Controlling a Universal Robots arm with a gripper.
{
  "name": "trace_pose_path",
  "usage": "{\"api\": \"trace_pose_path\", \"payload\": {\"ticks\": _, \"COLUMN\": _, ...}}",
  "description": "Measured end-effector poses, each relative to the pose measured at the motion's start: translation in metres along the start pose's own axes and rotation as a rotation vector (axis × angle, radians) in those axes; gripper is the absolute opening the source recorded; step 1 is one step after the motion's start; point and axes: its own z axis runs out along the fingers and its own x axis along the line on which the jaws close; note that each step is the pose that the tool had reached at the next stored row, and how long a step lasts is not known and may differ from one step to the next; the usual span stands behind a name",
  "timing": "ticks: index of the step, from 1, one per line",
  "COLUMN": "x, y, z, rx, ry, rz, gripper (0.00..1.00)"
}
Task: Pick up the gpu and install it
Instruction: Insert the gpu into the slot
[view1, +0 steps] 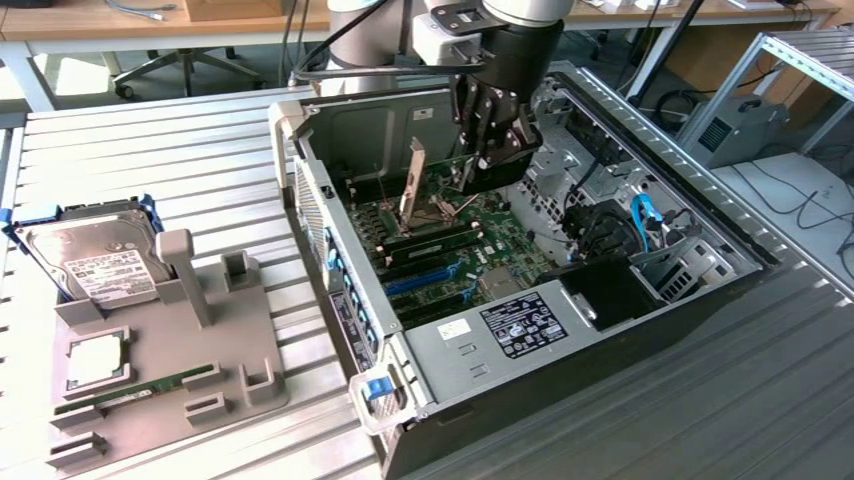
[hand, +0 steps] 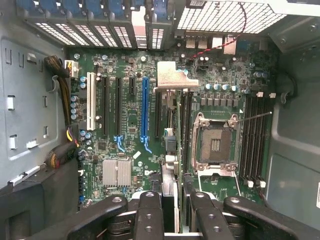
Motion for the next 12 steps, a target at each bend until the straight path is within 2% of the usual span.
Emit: {"api": "trace_pose_path", "payload": {"ticks": 12, "x": 0.0014, "y": 0.0029, "z": 0.0005, "rx": 0.0000, "ry": -0.0001, "rz": 0.000, "gripper": 0.27}}
